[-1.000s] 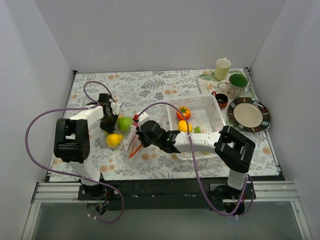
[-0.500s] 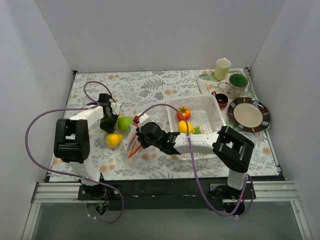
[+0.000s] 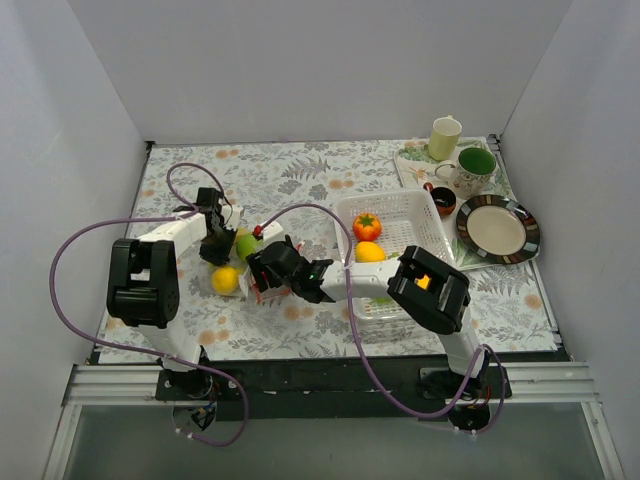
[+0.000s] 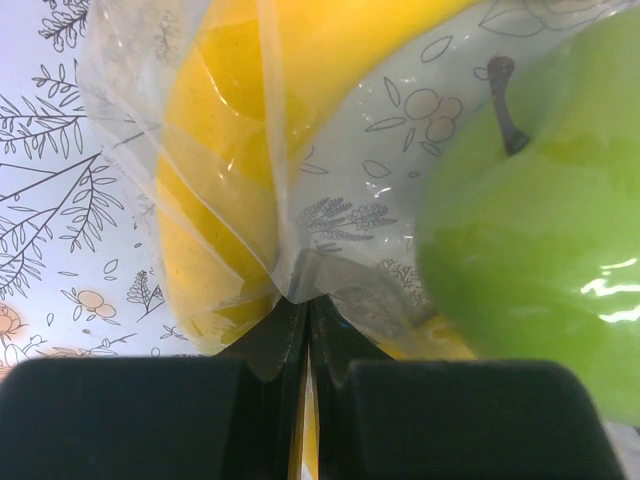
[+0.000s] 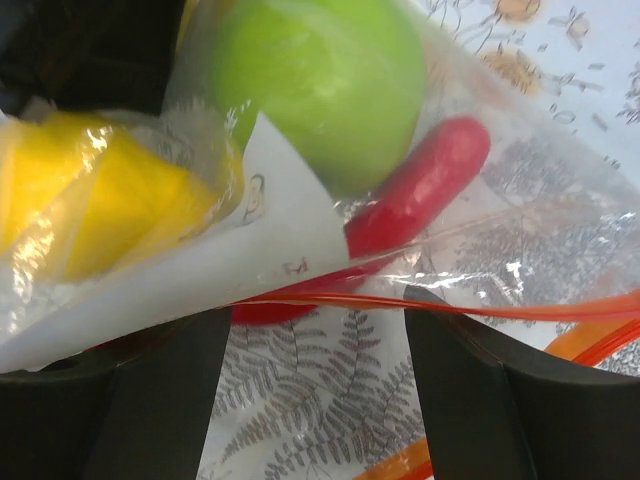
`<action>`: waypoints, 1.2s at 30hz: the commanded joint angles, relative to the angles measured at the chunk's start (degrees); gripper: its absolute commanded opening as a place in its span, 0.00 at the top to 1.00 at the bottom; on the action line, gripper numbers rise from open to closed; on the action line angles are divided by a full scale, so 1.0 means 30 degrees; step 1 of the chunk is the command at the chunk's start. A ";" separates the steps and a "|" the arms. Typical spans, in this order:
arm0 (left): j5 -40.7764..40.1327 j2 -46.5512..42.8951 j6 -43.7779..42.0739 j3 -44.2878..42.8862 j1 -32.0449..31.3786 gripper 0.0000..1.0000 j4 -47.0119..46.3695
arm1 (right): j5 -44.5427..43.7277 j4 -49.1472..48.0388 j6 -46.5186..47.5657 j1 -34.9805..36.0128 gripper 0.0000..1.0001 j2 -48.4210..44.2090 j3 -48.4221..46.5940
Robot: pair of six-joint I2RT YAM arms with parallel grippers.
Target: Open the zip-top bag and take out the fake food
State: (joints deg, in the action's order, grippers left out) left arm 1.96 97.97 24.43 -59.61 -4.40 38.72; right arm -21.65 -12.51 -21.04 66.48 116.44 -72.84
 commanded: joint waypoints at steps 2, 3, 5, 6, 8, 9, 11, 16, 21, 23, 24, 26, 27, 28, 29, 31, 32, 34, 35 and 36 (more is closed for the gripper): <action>0.0139 -0.0431 -0.0085 0.0887 0.0003 1.00 0.0102 | -0.1719 -0.0516 -0.0663 0.0165 0.22 0.0414 -0.1383; 0.0110 -0.0460 -0.0114 0.1003 -0.0026 1.00 0.0072 | -0.1690 -0.0487 -0.0721 0.0194 0.22 0.0617 -0.1472; 0.0110 -0.0490 -0.0143 0.1121 0.0003 1.00 0.0014 | -0.1632 -0.0197 -0.0722 0.0165 0.23 0.0882 -0.2056; 0.0110 -0.0519 -0.0173 0.1209 0.0003 1.00 -0.0016 | -0.1718 0.0125 -0.0751 0.0165 0.22 0.1376 -0.2494; 0.0052 -0.0607 -0.0231 0.1239 -0.0026 1.00 -0.0016 | -0.2069 0.1787 -0.0897 0.0165 0.23 0.1993 -0.3982; 0.0022 -0.0665 -0.0261 0.1239 0.0003 1.00 -0.0045 | -0.2448 0.2320 -0.0927 0.0165 0.23 0.2489 -0.4340; 0.0021 -0.0782 -0.0290 0.1239 -0.0026 1.00 -0.0016 | -0.2743 0.3054 -0.1130 0.0165 0.25 0.2873 -0.5014; -0.0037 -0.0871 -0.0466 0.1063 -0.0026 1.00 0.0101 | -0.3155 0.4142 -0.1396 0.0165 0.30 0.3081 -0.4843; -0.0066 -0.0871 -0.0466 0.0946 -0.0026 1.00 0.0160 | -0.3242 0.4142 -0.1601 0.0165 0.38 0.1708 -0.3119; -0.0095 -0.0871 -0.0466 0.0888 0.0003 1.00 0.0218 | -0.3330 0.4142 -0.1601 0.0165 0.44 0.1179 -0.2442; -0.0095 -0.0871 -0.0437 0.0829 0.0003 1.00 0.0247 | -0.3388 0.4142 -0.1572 0.0165 0.45 0.0625 -0.2149; -0.0095 -0.0900 -0.0408 0.0800 0.0003 1.00 0.0248 | -0.3447 0.4142 -0.1543 0.0194 0.52 0.0095 -0.1299; -0.0095 -0.0900 -0.0407 0.0770 0.0003 1.00 0.0277 | -0.3506 0.4142 -0.1455 0.0194 0.55 -0.0401 -0.1007; -0.0095 -0.0871 -0.0378 0.0770 0.0003 1.00 0.0277 | -0.3506 0.4084 -0.1367 0.0194 0.62 -0.0696 -0.0540; -0.0124 -0.0900 -0.0320 0.0741 -0.0026 1.00 0.0306 | -0.3477 0.4054 -0.1163 0.0223 0.65 -0.0931 -0.0332; -0.0095 -0.0958 -0.0290 0.0624 0.0003 1.00 0.0423 | -0.3361 0.3966 -0.0928 0.0224 0.70 -0.1897 0.0049; -0.0124 -0.0988 -0.0290 0.0595 -0.0026 1.00 0.0453 | -0.2896 0.3647 -0.0579 0.0253 0.72 -0.2741 0.0573; -0.0212 -0.1221 -0.0290 0.0390 -0.0026 1.00 0.0511 | -0.1900 0.3148 0.0095 0.0253 0.77 -0.3741 0.1219; -0.0271 -0.1280 -0.0290 0.0273 -0.0026 1.00 0.0598 | -0.1199 0.3320 0.0591 0.0253 0.78 -0.4703 0.1571; -0.0271 -0.1339 -0.0290 0.0156 0.0003 1.00 0.0657 | -0.1018 0.3582 0.0770 0.0253 0.79 -0.5177 0.1661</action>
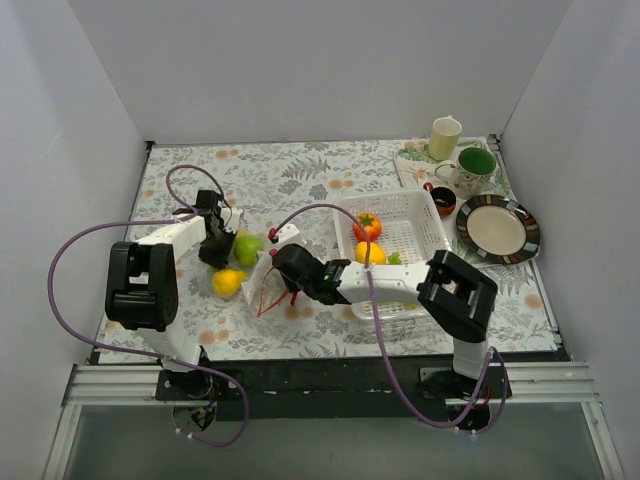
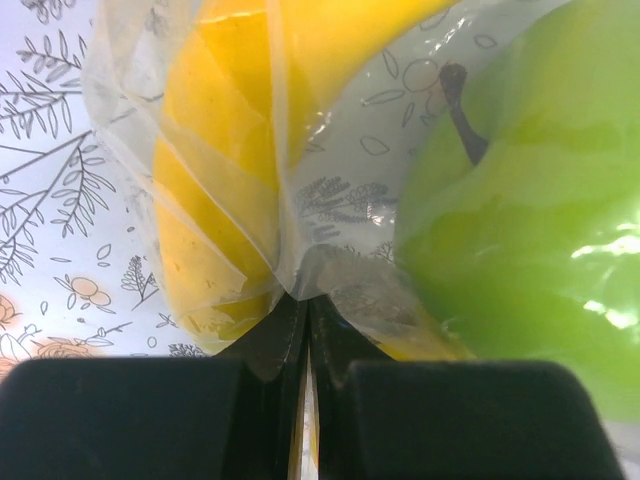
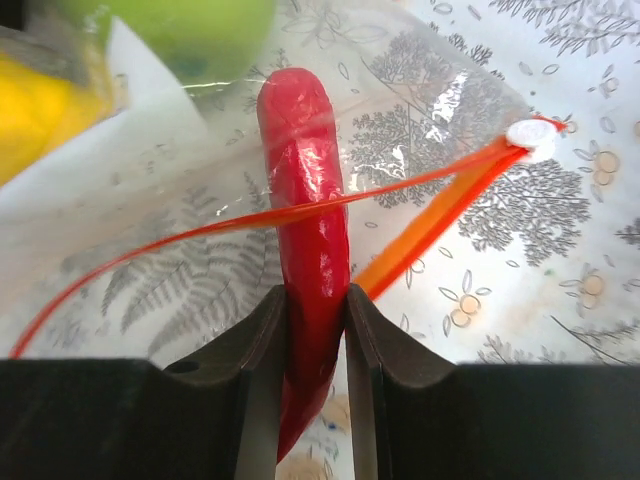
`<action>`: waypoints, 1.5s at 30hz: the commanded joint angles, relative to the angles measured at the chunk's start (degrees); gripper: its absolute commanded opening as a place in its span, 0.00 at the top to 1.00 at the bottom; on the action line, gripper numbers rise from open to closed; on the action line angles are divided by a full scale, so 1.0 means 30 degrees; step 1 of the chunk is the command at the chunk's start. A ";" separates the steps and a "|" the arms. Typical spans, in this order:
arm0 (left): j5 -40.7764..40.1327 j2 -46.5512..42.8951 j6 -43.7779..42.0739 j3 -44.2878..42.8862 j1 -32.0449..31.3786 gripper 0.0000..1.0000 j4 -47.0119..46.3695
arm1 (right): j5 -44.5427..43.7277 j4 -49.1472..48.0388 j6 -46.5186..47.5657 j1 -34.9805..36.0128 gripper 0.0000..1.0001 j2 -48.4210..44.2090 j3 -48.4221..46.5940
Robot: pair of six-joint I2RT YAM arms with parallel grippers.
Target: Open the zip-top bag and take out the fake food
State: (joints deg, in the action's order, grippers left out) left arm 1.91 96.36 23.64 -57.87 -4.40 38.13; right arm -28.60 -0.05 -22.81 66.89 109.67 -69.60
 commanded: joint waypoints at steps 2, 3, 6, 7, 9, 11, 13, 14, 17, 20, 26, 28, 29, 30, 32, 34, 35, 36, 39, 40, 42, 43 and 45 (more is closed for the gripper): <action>-0.0199 -0.0975 -0.0028 -0.0808 -0.0026 1.00 0.1087 | 0.1797 -0.0014 0.1858 0.0085 0.81 -0.4378 0.1050; -0.0111 -0.1034 0.0030 -0.0896 0.0003 1.00 0.1147 | 0.1915 0.1352 0.1918 0.0056 0.81 -0.4823 0.1082; -0.0081 -0.1181 0.0060 -0.1043 0.0003 1.00 0.1294 | 0.2619 0.3786 0.2269 -0.0091 0.82 -0.6697 0.1490; -0.0139 -0.1210 0.0031 -0.0927 0.0003 1.00 0.1265 | 0.2503 0.4232 0.2329 -0.0120 0.82 -0.7224 0.1811; -0.0169 -0.1356 0.0030 -0.0810 0.0003 1.00 0.1235 | 0.2297 0.5198 0.2591 -0.0324 0.83 -0.8894 0.2920; -0.0140 -0.1415 0.0059 -0.0750 0.0003 1.00 0.1236 | 0.1745 0.6021 0.2680 -0.0792 0.83 -1.0384 0.3452; -0.0168 -0.1562 0.0118 -0.0692 0.0003 1.00 0.1294 | 0.0867 0.6868 0.2885 -0.1404 0.83 -1.1326 0.4303; -0.0082 -0.1591 0.0090 -0.0692 0.0003 1.00 0.1352 | -0.0125 0.7106 0.2828 -0.1786 0.83 -1.2201 0.4595; 0.0007 -0.1738 0.0206 -0.0808 0.0003 1.00 0.1557 | -0.0952 0.6876 0.2972 -0.4185 0.83 -1.3727 0.5650; 0.0328 -0.2001 0.0294 -0.1014 0.0003 1.00 0.1995 | -0.1508 0.6145 0.3934 -0.6240 0.75 -1.4115 0.6267; 0.1704 -0.2673 0.0674 -0.2505 0.0003 1.00 0.3691 | -0.4025 0.8073 0.3591 -0.6888 0.23 -1.1395 0.4075; 0.2492 -0.2851 0.0880 -0.3410 0.0003 1.00 0.4221 | -0.4032 0.7988 0.3268 -0.6859 0.18 -1.1360 0.3866; 0.2729 -0.2967 0.0996 -0.3793 0.0003 1.00 0.4804 | -0.3509 0.7697 0.3238 -0.6829 0.18 -1.1621 0.3836; 0.3051 -0.3026 0.1085 -0.4116 0.0032 1.00 0.5129 | -0.3214 0.7172 0.3150 -0.6742 0.17 -1.1798 0.3865; 0.3871 -0.3172 0.1348 -0.5142 0.0003 1.00 0.5860 | -0.2512 0.6380 0.3004 -0.5954 0.18 -1.2471 0.4185; 0.4369 -0.3261 0.1495 -0.5640 0.0003 1.00 0.6272 | -0.1953 0.4595 0.3120 -0.4257 0.21 -1.2940 0.4625; 0.4430 -0.3290 0.1525 -0.5672 0.0003 1.00 0.6333 | -0.1980 0.4125 0.3178 -0.3613 0.22 -1.2971 0.4859; 0.4460 -0.3349 0.1554 -0.5614 0.0003 1.00 0.6362 | -0.1980 0.3627 0.3266 -0.2997 0.24 -1.2914 0.5122; 0.4373 -0.3728 0.1437 -0.4854 0.0032 1.00 0.6246 | -0.1777 0.2861 0.2945 -0.1237 0.28 -1.2154 0.5300; 0.4372 -0.3846 0.1408 -0.4504 0.0004 1.00 0.5984 | -0.1746 0.2454 0.2770 -0.0566 0.29 -1.1687 0.5388; 0.4080 -0.3993 0.1291 -0.3508 0.0003 1.00 0.5690 | -0.1455 0.1954 0.2681 0.0256 0.30 -1.1217 0.5564; 0.3847 -0.3965 0.1174 -0.3243 0.0003 1.00 0.5428 | -0.1192 0.1865 0.2594 0.0464 0.31 -1.0750 0.5622; 0.3176 -0.3964 0.0940 -0.2397 0.0003 1.00 0.5075 | -0.0898 0.1602 0.2184 0.0816 0.33 -1.0279 0.5652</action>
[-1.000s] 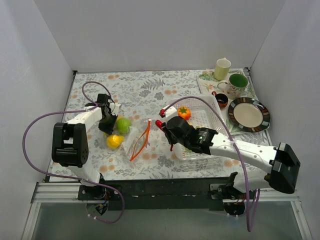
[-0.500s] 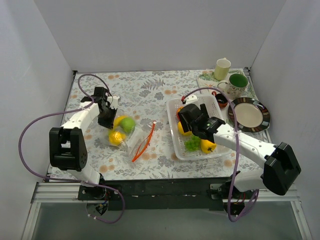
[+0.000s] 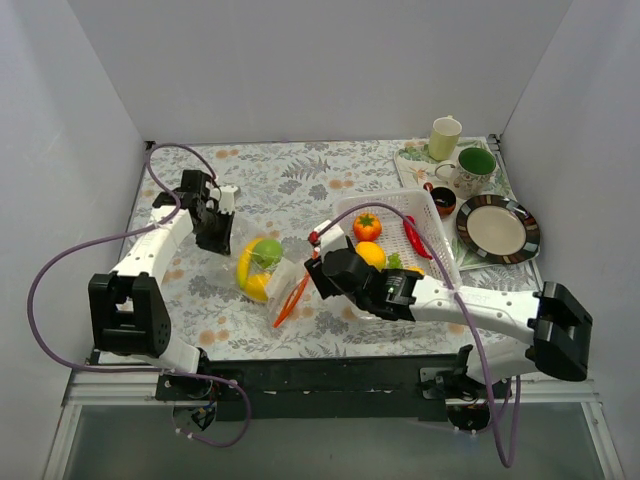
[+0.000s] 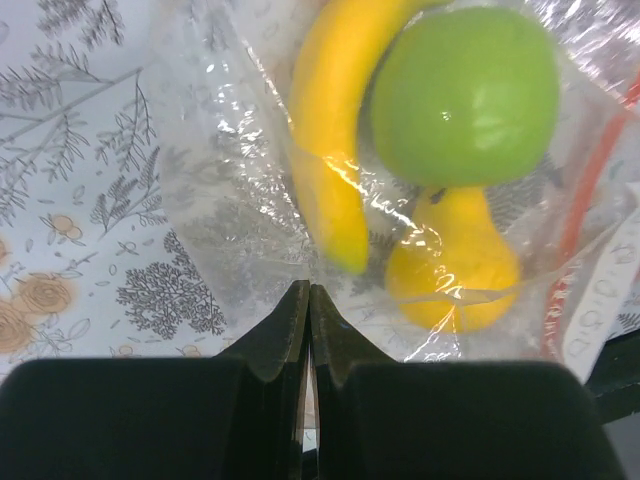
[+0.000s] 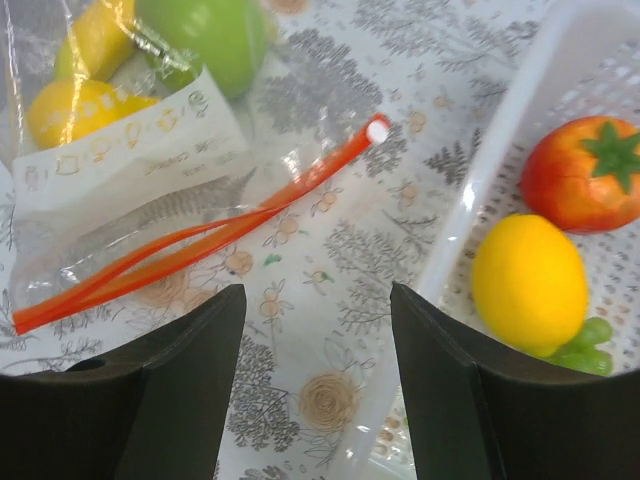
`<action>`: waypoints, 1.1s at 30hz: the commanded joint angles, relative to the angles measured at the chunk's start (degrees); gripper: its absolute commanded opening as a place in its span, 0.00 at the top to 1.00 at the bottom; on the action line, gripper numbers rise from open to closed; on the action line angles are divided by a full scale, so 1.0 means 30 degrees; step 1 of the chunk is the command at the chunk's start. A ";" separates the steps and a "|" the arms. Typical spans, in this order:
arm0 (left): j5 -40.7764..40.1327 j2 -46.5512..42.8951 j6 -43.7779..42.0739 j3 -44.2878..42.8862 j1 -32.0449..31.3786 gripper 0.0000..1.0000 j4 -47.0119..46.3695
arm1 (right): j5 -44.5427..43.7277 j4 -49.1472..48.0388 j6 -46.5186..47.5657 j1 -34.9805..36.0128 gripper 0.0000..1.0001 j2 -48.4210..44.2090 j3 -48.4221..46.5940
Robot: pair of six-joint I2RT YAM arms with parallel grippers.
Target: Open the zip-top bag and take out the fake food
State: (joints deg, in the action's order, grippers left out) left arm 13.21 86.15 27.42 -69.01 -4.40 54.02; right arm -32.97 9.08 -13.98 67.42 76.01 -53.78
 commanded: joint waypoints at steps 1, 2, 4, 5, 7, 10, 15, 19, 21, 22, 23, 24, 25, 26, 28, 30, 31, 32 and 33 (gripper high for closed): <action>-0.0915 -0.0591 -0.0350 0.1557 0.0003 1.00 -0.0774 | 0.0996 -0.1619 -0.0790 0.0672 0.34 0.1262 0.0610; -0.1179 -0.0591 -0.0467 0.1820 0.0003 1.00 -0.1012 | 0.1232 -0.2201 -0.0819 0.0730 0.34 0.1411 0.0728; -0.1737 -0.0417 -0.0556 0.2290 0.0003 1.00 -0.1655 | 0.1903 -0.2674 -0.0849 0.0789 0.38 0.1703 0.1137; -0.1883 -0.0155 -0.0585 0.2437 0.0003 1.00 -0.1833 | 0.2111 -0.3343 -0.0849 0.0818 0.39 0.1792 0.1255; -0.2060 0.0198 -0.0585 0.2584 0.0032 1.00 -0.2242 | 0.2638 -0.3816 -0.0849 0.0877 0.44 0.2055 0.1490; -0.2061 0.0784 -0.0440 0.2585 0.0003 1.00 -0.2683 | 0.2758 -0.4462 -0.0761 0.0877 0.50 0.2668 0.1550; -0.1768 0.1546 -0.0204 0.2204 -0.0026 1.00 -0.2801 | 0.3138 -0.5107 -0.0527 0.0906 0.57 0.4219 0.0528; -0.1533 0.1693 -0.0117 0.2116 -0.0026 1.00 -0.2684 | 0.3577 -0.5341 -0.0439 0.0877 0.60 0.5541 -0.0412; -0.1474 0.1752 -0.0116 0.2174 -0.0026 1.00 -0.2684 | 0.3724 -0.5487 -0.0438 0.0877 0.61 0.6096 -0.0734; -0.1474 0.1752 -0.0174 0.2174 -0.0026 1.00 -0.2713 | 0.3870 -0.5517 -0.0438 0.0877 0.61 0.6216 -0.0823; -0.1561 0.1781 -0.0204 0.2319 0.0003 1.00 -0.2743 | 0.3987 -0.5691 -0.0496 0.0877 0.62 0.6304 -0.0853; -0.1620 0.1753 -0.0233 0.2437 -0.0026 1.00 -0.2801 | 0.4017 -0.5867 -0.0497 0.0906 0.63 0.6421 -0.0853; -0.1679 0.1752 -0.0292 0.2496 0.0003 1.00 -0.2946 | 0.4163 -0.6014 -0.0526 0.0906 0.64 0.6480 -0.0969; -0.1767 0.1781 -0.0379 0.2584 -0.0026 1.00 -0.3006 | 0.4164 -0.5812 -0.0555 0.0906 0.64 0.6481 -0.1057; -0.1943 0.1811 -0.0380 0.2789 -0.0026 1.00 -0.3152 | 0.4135 -0.5723 -0.0527 0.0994 0.66 0.6422 -0.1233; -0.2002 0.1811 -0.0467 0.2964 -0.0026 1.00 -0.3240 | 0.4048 -0.5605 -0.0497 0.1052 0.67 0.6276 -0.1263; -0.2002 0.1840 -0.0468 0.2994 -0.0026 1.00 -0.3299 | 0.3989 -0.5634 -0.0497 0.1111 0.68 0.6246 -0.1263; -0.2002 0.1898 -0.0468 0.2995 0.0003 1.00 -0.3299 | 0.3959 -0.5635 -0.0468 0.1111 0.69 0.6275 -0.1263; -0.1973 0.1928 -0.0468 0.2995 -0.0026 1.00 -0.3299 | 0.3988 -0.5809 -0.0468 0.1111 0.70 0.6479 -0.1292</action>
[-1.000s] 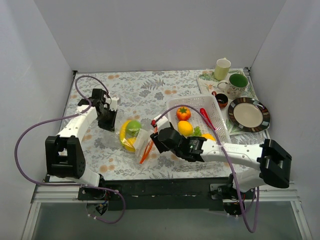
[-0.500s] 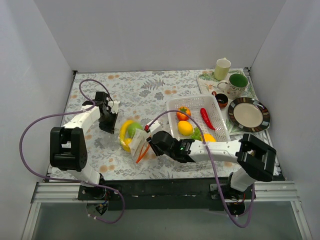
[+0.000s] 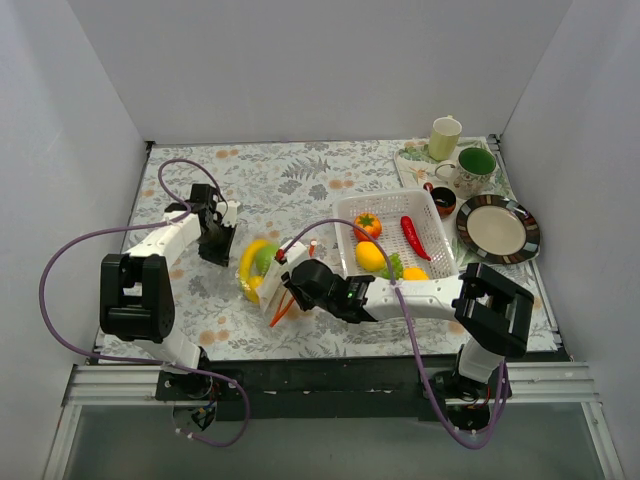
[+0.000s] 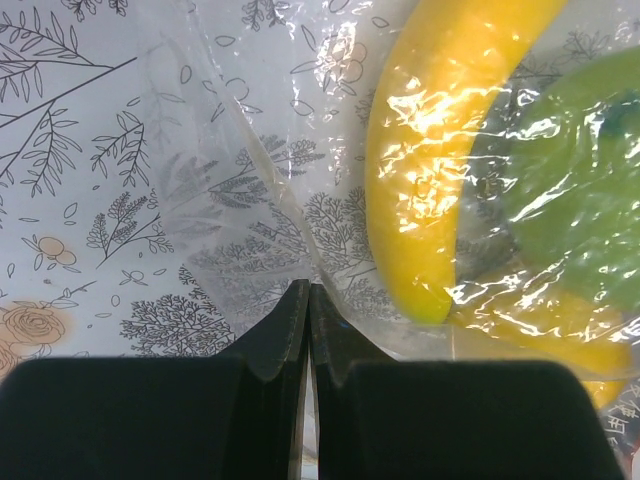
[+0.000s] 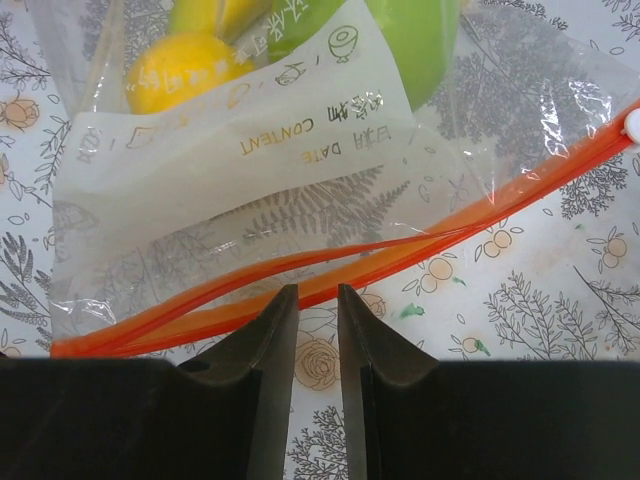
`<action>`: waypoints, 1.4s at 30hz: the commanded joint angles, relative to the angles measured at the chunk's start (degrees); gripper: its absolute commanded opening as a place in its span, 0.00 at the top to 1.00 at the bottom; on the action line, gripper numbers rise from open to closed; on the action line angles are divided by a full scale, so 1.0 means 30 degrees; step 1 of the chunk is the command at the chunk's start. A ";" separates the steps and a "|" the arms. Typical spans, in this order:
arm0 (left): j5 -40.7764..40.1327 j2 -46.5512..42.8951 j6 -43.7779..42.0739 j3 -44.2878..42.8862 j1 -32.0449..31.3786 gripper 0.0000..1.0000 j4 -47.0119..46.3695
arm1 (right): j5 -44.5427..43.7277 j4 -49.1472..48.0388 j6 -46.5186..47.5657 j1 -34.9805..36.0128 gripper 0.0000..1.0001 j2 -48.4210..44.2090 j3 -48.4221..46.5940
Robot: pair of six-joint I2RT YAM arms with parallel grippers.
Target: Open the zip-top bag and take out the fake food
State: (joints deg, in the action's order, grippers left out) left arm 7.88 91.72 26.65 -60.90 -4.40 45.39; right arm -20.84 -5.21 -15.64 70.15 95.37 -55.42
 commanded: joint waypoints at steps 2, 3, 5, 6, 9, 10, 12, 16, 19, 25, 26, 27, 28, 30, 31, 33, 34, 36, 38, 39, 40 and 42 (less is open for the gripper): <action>-0.0137 0.0128 -0.0213 0.0292 -0.0026 1.00 -0.0422 | 0.0091 -0.1250 0.0115 0.0230 0.72 0.0317 -0.0804; -0.0107 0.0129 -0.0184 0.0263 -0.0026 1.00 -0.0422 | 0.0149 -0.1425 0.0028 0.0230 0.73 0.0637 -0.0834; -0.0078 0.0158 -0.0184 0.0291 0.0003 1.00 -0.0393 | 0.0530 -0.1718 -0.0060 0.0230 0.75 0.0932 -0.0805; -0.0049 0.0158 -0.0213 0.0292 0.0003 1.00 -0.0392 | 0.0763 -0.1893 -0.0119 0.0259 0.75 0.1166 -0.0747; 0.0185 0.0188 -0.0184 0.0525 -0.0026 1.00 -0.0392 | 0.2191 -0.3908 0.0201 0.0259 0.59 0.1606 -0.0106; 0.0273 0.0188 -0.0155 0.0700 -0.0026 1.00 -0.0421 | 0.2578 -0.4961 0.0435 0.0259 0.51 0.1724 -0.0014; 0.0303 0.0304 -0.0096 0.0848 -0.0026 1.00 -0.0509 | 0.3222 -0.5438 0.0496 0.0259 0.33 0.2161 -0.0217; 0.0391 0.0334 -0.0037 0.1112 -0.0026 1.00 -0.0568 | 0.3374 -0.6990 0.1022 0.0406 0.16 0.2719 -0.0306; 0.0566 0.0275 0.0022 0.1200 -0.0026 1.00 -0.0510 | 0.2846 -0.6993 0.1287 0.0435 0.11 0.3510 -0.1094; 0.1123 0.0129 0.0227 0.1463 -0.0114 1.00 -0.0012 | 0.2933 -0.7315 0.1521 0.0610 0.09 0.4770 -0.2092; 0.1240 -0.0016 0.0226 0.1522 -0.0172 1.00 0.0047 | 0.2846 -0.7286 0.1579 0.0785 0.08 0.5120 -0.2471; 0.1299 -0.0105 0.0197 0.1638 -0.0202 1.00 0.0134 | 0.2381 -0.7141 0.1638 0.0903 0.07 0.5326 -0.2677; 0.1531 -0.0134 0.0197 0.1726 -0.0260 1.00 0.0193 | 0.2174 -0.7023 0.1668 0.0991 0.08 0.5502 -0.2883; 0.1767 -0.0251 0.0284 0.1931 -0.0377 1.00 0.0368 | 0.1764 -0.6847 0.1959 0.1225 0.07 0.6059 -0.3527; 0.2058 -0.0310 0.0314 0.2135 -0.0523 1.00 0.0427 | 0.1645 -0.6817 0.2077 0.1313 0.07 0.6206 -0.3732; 0.2091 -0.0456 0.0227 0.2196 -0.0728 1.00 0.0661 | 0.1411 -0.6788 0.2195 0.1460 0.07 0.6558 -0.4171; 0.2003 -0.0515 0.0343 0.2196 -0.0816 1.00 0.0691 | 0.1352 -0.6788 0.2224 0.1489 0.07 0.6617 -0.4319; 0.2119 -0.0633 0.0285 0.2167 -0.0875 1.00 0.0837 | 0.1409 -0.6758 0.2312 0.1519 0.07 0.6880 -0.4785; 0.2178 -0.0604 0.0256 0.2021 -0.1022 1.00 0.1042 | 0.1438 -0.6526 0.2429 0.1519 0.07 0.7201 -0.5138; 0.2178 -0.0604 0.0256 0.1962 -0.1080 1.00 0.1159 | 0.1468 -0.6350 0.2459 0.1519 0.07 0.7319 -0.5547; 0.2207 -0.0633 0.0256 0.1962 -0.1168 1.00 0.1189 | 0.1468 -0.6174 0.2459 0.1519 0.07 0.7436 -0.5754; 0.1975 -0.0720 0.0197 0.1903 -0.1169 1.00 0.1103 | 0.1585 -0.5792 0.2488 0.1519 0.09 0.7730 -0.5960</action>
State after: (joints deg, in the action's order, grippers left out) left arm 11.68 92.88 27.05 -54.57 -7.09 46.98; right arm -15.09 -22.44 -9.34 74.85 116.81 -69.63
